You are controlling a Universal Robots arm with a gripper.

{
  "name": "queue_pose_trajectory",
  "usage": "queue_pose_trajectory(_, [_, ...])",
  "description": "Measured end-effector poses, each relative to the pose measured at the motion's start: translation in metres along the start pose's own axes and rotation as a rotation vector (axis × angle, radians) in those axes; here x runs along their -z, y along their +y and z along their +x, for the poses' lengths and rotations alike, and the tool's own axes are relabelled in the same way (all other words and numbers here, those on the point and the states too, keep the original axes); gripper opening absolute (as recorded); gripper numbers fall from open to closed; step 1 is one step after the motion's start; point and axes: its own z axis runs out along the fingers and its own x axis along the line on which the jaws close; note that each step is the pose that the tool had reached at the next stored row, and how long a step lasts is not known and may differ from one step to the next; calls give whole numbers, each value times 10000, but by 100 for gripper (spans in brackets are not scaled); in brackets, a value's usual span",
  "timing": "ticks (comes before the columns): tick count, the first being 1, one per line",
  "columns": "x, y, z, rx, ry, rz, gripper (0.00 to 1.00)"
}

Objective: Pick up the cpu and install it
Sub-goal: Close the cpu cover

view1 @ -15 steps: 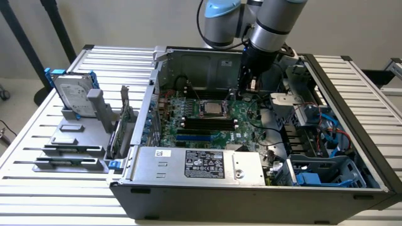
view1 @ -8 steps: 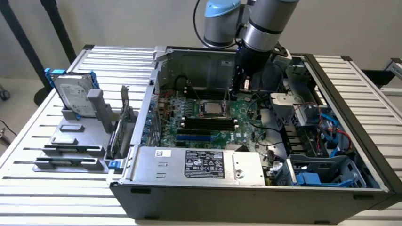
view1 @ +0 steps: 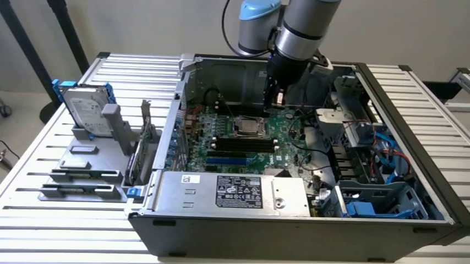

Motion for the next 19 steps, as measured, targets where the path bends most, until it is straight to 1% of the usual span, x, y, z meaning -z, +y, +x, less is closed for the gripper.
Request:
queue_pose_trajectory(5, [-15, -83, -7, -7, -4, 211, 11])
queue_pose_trajectory(9, [-34, -156, -12, -15, -10, 440, 11])
queue_pose_trajectory(11, [-51, -196, -16, -19, -13, 531, 11])
queue_pose_trajectory(14, [-77, -243, -18, -23, -16, 626, 11])
queue_pose_trajectory(19, [-118, -311, -22, -25, -7, 728, 11])
